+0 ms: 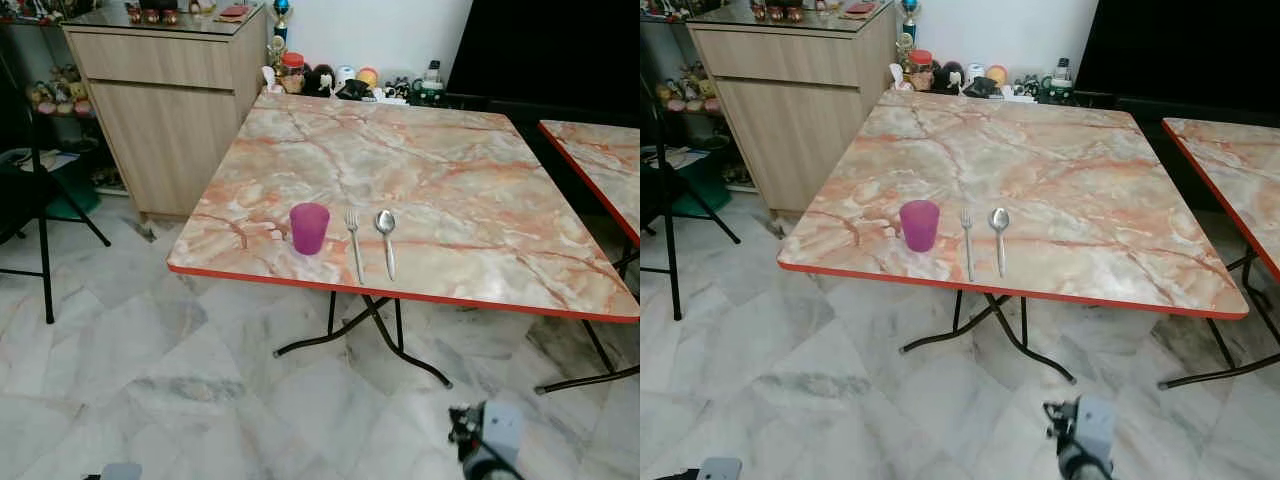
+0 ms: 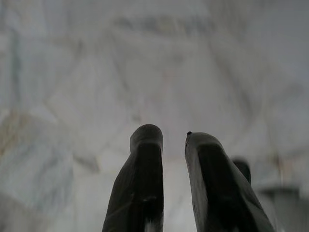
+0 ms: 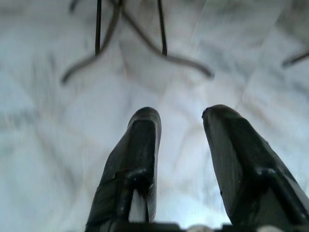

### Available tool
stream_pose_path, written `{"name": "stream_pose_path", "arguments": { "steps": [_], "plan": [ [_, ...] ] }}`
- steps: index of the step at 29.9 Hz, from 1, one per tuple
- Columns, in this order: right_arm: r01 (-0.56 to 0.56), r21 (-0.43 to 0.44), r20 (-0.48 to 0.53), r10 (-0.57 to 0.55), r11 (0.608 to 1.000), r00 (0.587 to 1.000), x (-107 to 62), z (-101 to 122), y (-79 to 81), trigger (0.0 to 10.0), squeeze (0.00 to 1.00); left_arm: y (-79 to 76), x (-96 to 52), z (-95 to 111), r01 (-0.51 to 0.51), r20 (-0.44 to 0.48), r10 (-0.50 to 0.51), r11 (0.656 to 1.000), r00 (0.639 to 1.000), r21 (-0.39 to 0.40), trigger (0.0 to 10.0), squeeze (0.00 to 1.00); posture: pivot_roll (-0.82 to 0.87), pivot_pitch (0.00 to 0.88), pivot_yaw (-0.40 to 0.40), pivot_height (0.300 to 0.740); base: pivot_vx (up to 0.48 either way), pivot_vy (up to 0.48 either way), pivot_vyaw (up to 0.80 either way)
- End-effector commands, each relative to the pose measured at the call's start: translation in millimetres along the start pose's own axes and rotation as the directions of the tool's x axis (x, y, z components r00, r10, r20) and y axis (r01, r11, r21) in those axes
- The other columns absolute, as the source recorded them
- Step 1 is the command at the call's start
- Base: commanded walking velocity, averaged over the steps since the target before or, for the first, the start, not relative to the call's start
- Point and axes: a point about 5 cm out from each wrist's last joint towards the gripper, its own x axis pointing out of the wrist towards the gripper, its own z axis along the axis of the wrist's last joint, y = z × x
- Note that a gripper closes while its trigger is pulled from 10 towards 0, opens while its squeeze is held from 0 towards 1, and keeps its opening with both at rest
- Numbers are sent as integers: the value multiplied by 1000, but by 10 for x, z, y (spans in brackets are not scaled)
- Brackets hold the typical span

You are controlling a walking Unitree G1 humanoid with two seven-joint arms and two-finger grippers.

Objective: Setting the table

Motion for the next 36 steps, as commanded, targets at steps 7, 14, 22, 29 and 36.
{"name": "stream_pose_path", "arguments": {
  "steps": [7,14,22,29,36],
  "plan": [
    [9,-74,-203,-24,997,979,-122,-457,-19,10000,0,-90,96,544,33,239,-38,999,970,25,10000,0,88,89,-25,740,0,0,0],
    [24,-83,-285,-46,996,957,-232,-689,-34,10000,0,-174,-65,630,120,410,-147,989,900,91,10000,0,114,95,-12,740,0,0,0],
    [13,-113,-292,-46,993,955,-240,-703,-49,10000,0,-191,-340,1135,142,625,-169,986,763,93,10000,0,137,100,-21,740,0,0,0],
    [-4,-140,-293,-38,990,955,-235,-701,-29,10000,0,-533,-516,1702,205,709,-393,918,586,339,10000,1000,121,81,-9,740,0,0,0],
    [4,-154,-317,-53,988,947,-280,-770,-89,10000,0,-558,-578,1743,185,694,-432,896,576,404,10000,1000,125,79,-10,740,0,0,0]
  ]
}}
